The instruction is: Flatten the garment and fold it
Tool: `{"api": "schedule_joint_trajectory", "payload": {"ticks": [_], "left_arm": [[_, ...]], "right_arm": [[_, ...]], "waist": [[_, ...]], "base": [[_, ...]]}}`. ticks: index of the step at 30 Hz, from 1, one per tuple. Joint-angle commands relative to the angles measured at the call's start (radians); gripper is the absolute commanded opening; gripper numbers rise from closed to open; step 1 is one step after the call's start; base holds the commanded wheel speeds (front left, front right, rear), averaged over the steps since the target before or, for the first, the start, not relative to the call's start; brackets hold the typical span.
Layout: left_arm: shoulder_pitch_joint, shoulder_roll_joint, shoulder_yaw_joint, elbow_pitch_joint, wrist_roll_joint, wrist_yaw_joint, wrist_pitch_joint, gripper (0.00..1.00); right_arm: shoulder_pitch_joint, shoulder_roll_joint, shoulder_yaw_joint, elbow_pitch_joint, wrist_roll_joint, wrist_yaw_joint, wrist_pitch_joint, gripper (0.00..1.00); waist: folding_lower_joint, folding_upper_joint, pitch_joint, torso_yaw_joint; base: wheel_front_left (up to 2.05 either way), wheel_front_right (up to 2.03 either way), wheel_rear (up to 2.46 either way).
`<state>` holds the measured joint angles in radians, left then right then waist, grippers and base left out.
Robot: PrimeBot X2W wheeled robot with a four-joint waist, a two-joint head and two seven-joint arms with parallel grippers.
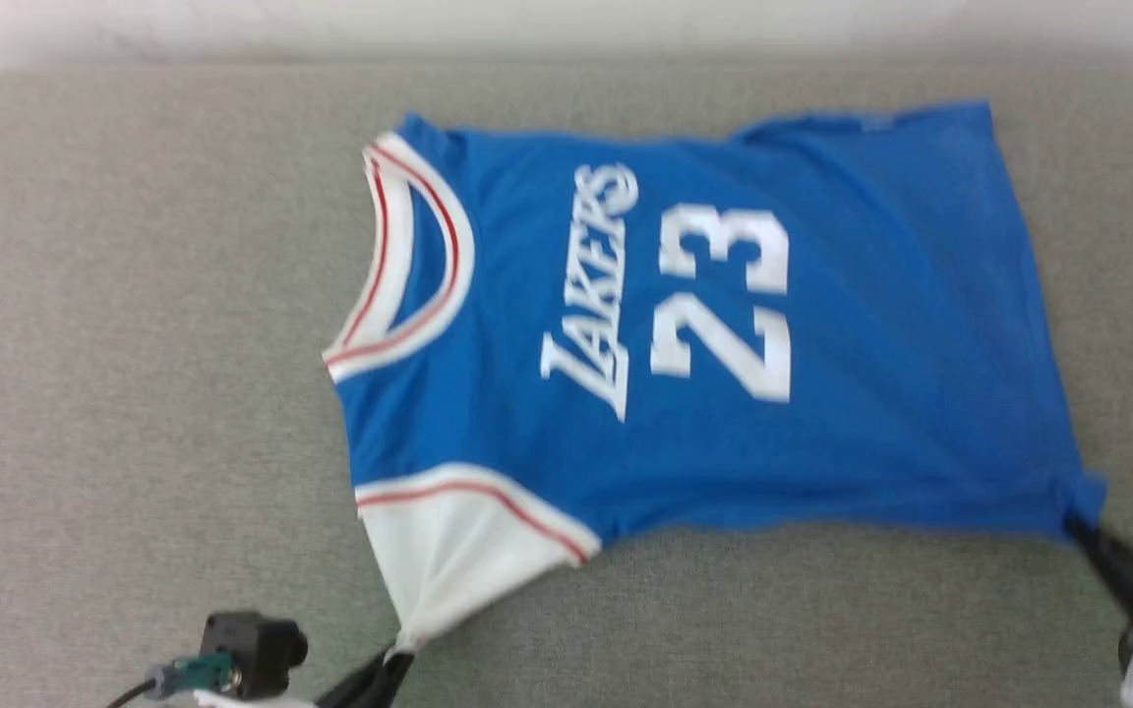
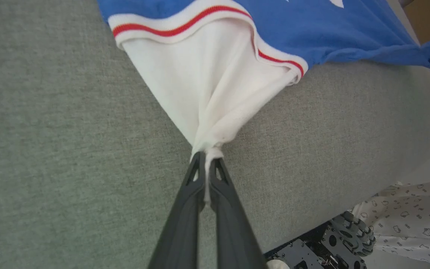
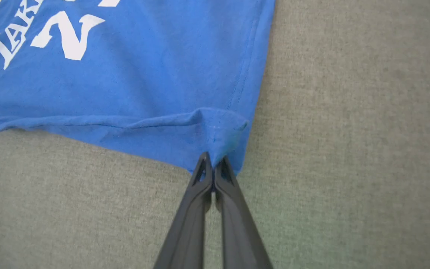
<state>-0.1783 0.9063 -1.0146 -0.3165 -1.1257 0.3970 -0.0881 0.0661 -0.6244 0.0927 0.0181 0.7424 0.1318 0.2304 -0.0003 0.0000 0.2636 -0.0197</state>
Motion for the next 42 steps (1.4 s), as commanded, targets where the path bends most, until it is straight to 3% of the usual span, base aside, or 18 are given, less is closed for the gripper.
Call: {"api": "schedule_joint_trajectory", "payload": {"ticks": [1,11,20,33,38,42], "left_arm": [[0.022,0.003,0.000,0.004,-0.017,-0.004,0.002,0.00],[0.168,0.057,0.000,-0.058,-0.224,-0.033,0.058,0.00],[0.249,0.095,-0.013,-0.093,-0.291,-0.032,0.063,0.00],[0.244,0.082,-0.013,-0.092,-0.262,-0.050,0.039,0.00],[0.138,0.094,0.049,-0.106,-0.187,-0.073,0.002,0.00],[-0.040,0.142,0.144,-0.124,-0.093,-0.085,0.009,0.00]], "right_arm": [[0.025,0.009,-0.010,-0.003,-0.004,-0.001,0.018,0.00],[0.232,0.050,-0.052,-0.067,0.019,-0.001,0.280,0.00],[0.369,0.112,-0.111,-0.125,0.008,-0.001,0.429,0.00],[0.416,0.150,-0.147,-0.205,-0.006,-0.001,0.505,0.00],[0.320,0.112,-0.144,-0.291,0.032,-0.001,0.502,0.00],[0.134,0.060,-0.148,-0.392,0.105,-0.001,0.522,0.00]], "waist": [[0.0003,0.0000,-0.048,0.004],[0.0003,0.0000,-0.129,0.008],[0.0003,0.0000,-0.184,0.015],[0.0003,0.0000,-0.176,0.022],[0.0003,0.0000,-0.136,0.019],[0.0003,0.0000,-0.104,0.014]], "base": [[0.00,0.00,0.00],[0.00,0.00,0.00],[0.00,0.00,0.00],[0.00,0.00,0.00],[0.00,0.00,0.00],[0.00,0.00,0.00]]}}
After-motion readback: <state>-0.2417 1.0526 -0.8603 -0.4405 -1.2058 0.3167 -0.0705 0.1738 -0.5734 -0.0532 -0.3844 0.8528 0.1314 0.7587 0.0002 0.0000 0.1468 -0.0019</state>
